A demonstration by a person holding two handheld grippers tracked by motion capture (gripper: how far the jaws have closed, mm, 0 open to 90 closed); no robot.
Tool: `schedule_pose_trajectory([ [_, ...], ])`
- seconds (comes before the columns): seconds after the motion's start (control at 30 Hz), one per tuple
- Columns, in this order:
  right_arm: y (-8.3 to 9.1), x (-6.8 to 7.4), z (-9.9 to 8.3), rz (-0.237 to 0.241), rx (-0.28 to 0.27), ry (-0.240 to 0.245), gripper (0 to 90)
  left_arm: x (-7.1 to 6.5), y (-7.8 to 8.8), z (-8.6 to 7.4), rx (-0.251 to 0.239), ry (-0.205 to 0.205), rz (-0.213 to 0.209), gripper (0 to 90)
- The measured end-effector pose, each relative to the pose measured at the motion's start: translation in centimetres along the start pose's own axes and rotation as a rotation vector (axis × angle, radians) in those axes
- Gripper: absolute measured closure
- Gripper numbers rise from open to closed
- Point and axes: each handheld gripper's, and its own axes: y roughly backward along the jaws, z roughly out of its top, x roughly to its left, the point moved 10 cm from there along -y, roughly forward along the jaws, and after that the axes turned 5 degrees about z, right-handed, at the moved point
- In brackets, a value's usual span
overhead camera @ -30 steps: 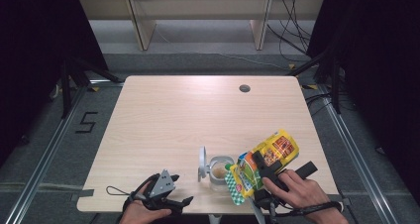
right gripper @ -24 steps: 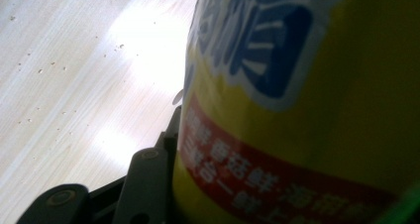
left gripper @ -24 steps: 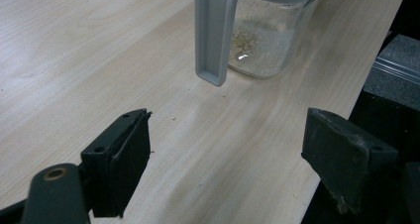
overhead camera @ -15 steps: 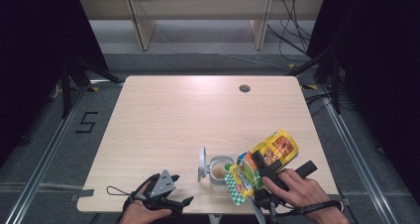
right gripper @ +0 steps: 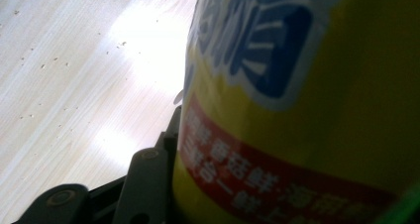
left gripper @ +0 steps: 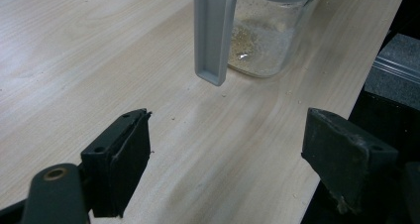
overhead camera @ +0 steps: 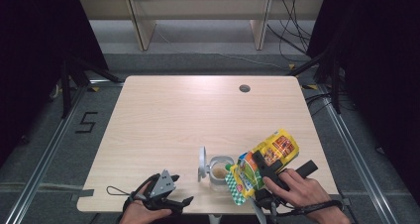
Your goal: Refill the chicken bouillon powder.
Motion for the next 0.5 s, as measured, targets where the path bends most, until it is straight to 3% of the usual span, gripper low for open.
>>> schedule_pose_trajectory([
  [0.03, 0.02, 0.21, -0.01, 0.004, 0.003, -0.027, 59.2, 0.02, 0.01, -0.02, 0.003, -0.003, 0.001, 18.3],
  [0.27, 0.11, 0.36, 0.03, 0.009, 0.002, -0.033, 59.2, -0.18, -0.07, 0.08, -0.009, 0.012, -0.006, 18.3],
  [0.4, 0.09, -0.01, -0.03, 0.004, -0.002, 0.003, 59.2, -0.18, -0.07, 0.06, -0.008, 0.009, -0.007, 18.3],
  [0.5, 0.1, 0.11, -0.04, 0.005, -0.002, -0.013, 59.2, -0.12, -0.08, -0.06, 0.0, 0.027, 0.005, 18.3],
])
